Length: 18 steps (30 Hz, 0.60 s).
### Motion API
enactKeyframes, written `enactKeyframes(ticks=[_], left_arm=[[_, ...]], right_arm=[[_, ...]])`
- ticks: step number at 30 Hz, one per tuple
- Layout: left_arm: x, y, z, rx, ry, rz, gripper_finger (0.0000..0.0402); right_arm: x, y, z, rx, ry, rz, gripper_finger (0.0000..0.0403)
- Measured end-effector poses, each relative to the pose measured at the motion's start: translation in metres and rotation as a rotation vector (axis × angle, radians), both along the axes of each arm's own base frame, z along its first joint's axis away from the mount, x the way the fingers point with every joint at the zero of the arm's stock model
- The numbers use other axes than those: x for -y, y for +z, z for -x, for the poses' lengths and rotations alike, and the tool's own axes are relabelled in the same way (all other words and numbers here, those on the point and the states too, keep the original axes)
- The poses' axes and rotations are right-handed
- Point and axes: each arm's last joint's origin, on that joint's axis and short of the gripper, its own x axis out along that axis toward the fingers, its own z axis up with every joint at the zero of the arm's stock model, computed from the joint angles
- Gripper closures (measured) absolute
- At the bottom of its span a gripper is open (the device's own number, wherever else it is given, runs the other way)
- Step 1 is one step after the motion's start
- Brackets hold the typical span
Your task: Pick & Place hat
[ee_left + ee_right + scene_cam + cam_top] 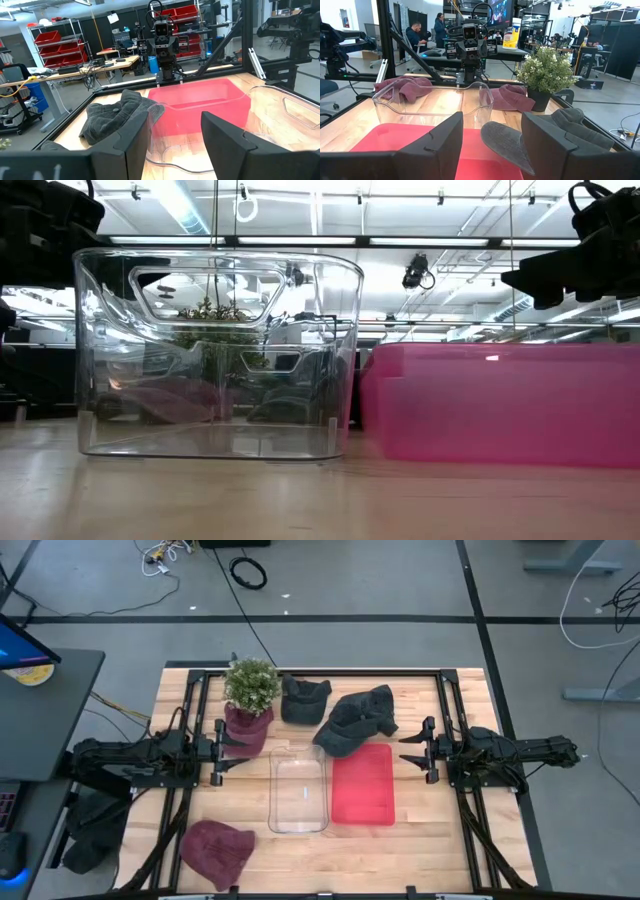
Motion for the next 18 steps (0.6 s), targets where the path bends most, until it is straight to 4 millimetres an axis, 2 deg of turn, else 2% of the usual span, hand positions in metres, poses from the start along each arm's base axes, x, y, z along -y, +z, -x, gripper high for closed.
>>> enactKeyframes(ticks=[18], left_arm=[[0.0,0.0001,0.0,0.0,0.001,-0.028,0.0216]], right_arm=[[0.0,0.0,0.0,0.0,0.0,0.0,0.0198]])
